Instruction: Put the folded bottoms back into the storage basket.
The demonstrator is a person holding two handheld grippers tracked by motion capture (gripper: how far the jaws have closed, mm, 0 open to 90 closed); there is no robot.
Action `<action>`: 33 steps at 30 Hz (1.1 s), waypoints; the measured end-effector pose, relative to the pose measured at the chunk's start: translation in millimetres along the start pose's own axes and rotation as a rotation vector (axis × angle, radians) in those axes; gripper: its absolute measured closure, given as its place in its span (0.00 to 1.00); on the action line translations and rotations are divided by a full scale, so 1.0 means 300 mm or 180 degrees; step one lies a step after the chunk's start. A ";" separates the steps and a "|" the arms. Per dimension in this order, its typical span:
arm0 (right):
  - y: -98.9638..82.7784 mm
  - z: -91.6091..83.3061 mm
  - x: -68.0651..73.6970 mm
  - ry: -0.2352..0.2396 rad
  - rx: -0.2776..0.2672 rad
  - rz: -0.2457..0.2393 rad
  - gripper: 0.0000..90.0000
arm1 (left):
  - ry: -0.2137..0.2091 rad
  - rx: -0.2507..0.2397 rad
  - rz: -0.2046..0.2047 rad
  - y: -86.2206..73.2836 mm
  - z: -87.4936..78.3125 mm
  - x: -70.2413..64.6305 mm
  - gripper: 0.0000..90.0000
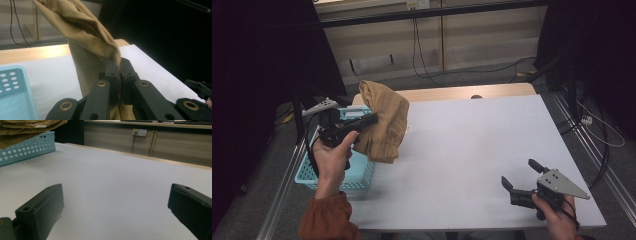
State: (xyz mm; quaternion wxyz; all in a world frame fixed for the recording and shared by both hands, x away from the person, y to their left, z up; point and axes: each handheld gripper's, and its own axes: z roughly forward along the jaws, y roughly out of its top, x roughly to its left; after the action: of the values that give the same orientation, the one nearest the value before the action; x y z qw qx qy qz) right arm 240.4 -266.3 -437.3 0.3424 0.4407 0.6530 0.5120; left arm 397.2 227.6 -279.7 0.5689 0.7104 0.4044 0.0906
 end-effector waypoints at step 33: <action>0.000 0.000 0.005 0.0028 0.0000 0.0015 0.00 | 0.0116 -0.0203 -0.0093 0.038 -0.164 0.066 0.97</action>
State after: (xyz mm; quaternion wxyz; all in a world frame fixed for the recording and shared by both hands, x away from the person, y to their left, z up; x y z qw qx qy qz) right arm 239.8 -264.8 -437.5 0.3383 0.4400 0.6534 0.5148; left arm 386.6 277.0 -259.7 0.5851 0.6841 0.4219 0.1080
